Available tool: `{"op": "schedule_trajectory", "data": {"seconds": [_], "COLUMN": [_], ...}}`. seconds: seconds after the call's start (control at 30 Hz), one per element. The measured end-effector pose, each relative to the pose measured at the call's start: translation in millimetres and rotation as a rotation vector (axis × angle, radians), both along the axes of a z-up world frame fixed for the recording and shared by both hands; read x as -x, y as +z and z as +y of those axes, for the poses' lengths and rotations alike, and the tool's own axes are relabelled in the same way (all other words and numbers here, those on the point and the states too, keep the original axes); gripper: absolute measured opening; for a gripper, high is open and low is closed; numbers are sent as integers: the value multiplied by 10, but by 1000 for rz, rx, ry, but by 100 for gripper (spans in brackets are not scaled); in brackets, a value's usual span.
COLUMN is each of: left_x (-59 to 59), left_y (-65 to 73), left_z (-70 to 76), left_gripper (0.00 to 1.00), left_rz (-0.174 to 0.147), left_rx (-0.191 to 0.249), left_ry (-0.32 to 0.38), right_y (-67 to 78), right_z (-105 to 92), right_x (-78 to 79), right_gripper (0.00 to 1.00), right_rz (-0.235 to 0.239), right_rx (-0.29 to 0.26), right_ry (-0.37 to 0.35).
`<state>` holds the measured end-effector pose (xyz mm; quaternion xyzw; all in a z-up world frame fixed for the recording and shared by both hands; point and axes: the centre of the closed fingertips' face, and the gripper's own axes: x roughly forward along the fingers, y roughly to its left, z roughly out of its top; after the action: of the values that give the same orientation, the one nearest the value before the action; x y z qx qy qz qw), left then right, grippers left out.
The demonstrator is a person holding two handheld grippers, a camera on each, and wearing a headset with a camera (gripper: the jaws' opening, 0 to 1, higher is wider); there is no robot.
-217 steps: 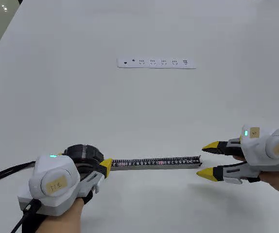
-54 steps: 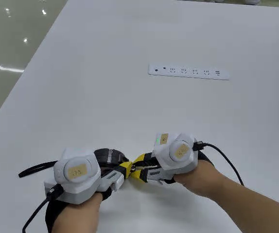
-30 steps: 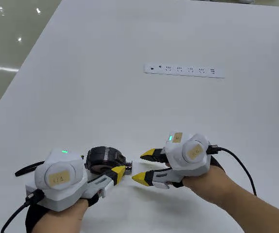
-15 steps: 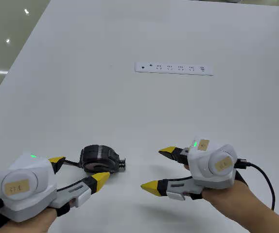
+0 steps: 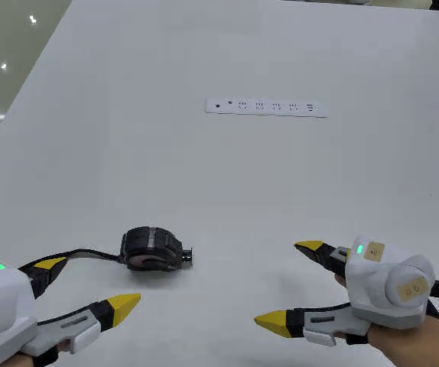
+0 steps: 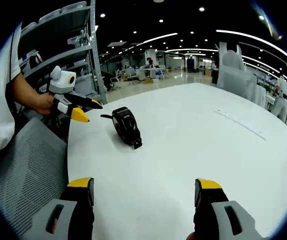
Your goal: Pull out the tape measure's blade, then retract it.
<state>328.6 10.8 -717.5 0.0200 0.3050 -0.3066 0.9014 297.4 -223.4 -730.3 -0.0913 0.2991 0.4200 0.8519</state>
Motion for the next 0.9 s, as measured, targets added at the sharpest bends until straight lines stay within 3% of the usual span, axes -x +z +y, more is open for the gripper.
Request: {"op": "schedule_trajectory", "data": {"seconds": [0.17,0.23,0.33,0.47,0.53,0.8,0.9], "left_x": [122,185,268,328,338,336,341], "left_y": [2,-5,-36,-25,-30,47,16], "left_z": [71,81,116,145,166,194,225], "left_gripper": [80,80,83,86,87,94,95], "left_rz": [-6,8,8,12,2,-1,8], "left_rx": [-21,-9,-40,-31,-58,-23,-33], "left_ry": [-36,-51,-82,-97,-116,-111,-107], "right_y": [34,40,61,93,99,132,129], "right_z": [-97,-138,-187,-286,-343,-532,-601], "right_x": [73,109,148,192,221,354,385], "right_gripper": [88,90,93,96,98,99,99], "right_rz": [7,9,2,5,-2,-2,-3], "right_rx": [9,6,12,3,12,20,26], "right_ry": [-22,-28,-39,-77,-89,-133,-147]}}
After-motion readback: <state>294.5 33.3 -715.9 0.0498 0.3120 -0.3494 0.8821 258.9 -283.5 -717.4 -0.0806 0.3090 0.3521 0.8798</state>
